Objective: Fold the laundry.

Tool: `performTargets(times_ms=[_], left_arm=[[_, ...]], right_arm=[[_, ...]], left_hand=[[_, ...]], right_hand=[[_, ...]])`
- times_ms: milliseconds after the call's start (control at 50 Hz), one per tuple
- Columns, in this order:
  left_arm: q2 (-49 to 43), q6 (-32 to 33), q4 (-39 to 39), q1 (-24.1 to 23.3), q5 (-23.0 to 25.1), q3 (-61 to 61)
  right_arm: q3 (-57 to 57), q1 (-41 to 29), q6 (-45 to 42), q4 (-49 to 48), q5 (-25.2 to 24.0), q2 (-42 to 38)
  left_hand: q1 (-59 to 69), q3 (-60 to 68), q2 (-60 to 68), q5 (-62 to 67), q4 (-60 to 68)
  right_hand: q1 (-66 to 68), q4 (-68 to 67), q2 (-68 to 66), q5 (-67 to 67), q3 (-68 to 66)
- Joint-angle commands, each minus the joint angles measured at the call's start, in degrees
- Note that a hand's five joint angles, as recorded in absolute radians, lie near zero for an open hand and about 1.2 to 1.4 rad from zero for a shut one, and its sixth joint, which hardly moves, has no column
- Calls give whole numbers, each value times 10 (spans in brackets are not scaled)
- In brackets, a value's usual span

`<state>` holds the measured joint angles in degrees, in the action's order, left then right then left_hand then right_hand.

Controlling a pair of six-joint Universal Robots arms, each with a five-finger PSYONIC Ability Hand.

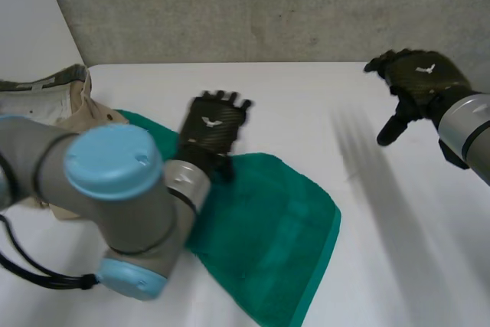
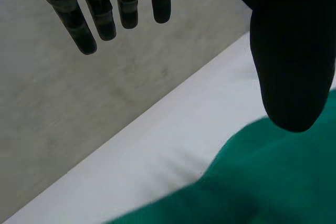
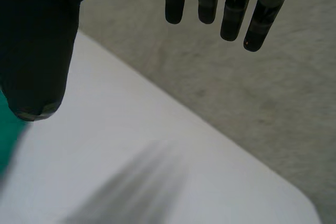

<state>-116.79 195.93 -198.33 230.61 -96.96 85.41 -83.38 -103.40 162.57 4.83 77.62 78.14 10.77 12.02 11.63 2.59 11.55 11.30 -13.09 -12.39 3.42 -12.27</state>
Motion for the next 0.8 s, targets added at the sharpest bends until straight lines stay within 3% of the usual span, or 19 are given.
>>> performTargets(times_ms=[20,160,240,420,520,700,800], left_arm=[[41,11,20,88,3,69],[60,60,21,175,65,119],[54,102,20,227,88,129],[10,173,22,287,91,129],[-6,198,15,290,85,126],[-19,212,-6,303,54,110],[-23,213,-28,310,5,101]], right_arm=[[-17,-26,-78,104,-41,-18],[-60,-134,-67,79,-35,-28],[-91,-157,-55,37,-33,-29],[-116,-211,-23,-32,-33,-57],[-103,-222,2,-44,-34,-86],[-43,-268,26,-46,-29,-150],[-7,-290,46,-46,-20,-184]], left_hand=[[-6,-18,-14,-24,-13],[-2,-15,-11,-20,-10],[18,5,9,0,10],[63,51,55,45,56],[183,170,174,164,175],[692,679,683,673,684],[692,680,684,674,685]], right_hand=[[-13,31,24,-34,23],[-13,31,24,-34,23],[-13,31,24,-34,23],[-13,31,24,-34,23],[-13,31,24,-34,23],[-13,31,24,-34,23],[-13,31,24,-34,23]])
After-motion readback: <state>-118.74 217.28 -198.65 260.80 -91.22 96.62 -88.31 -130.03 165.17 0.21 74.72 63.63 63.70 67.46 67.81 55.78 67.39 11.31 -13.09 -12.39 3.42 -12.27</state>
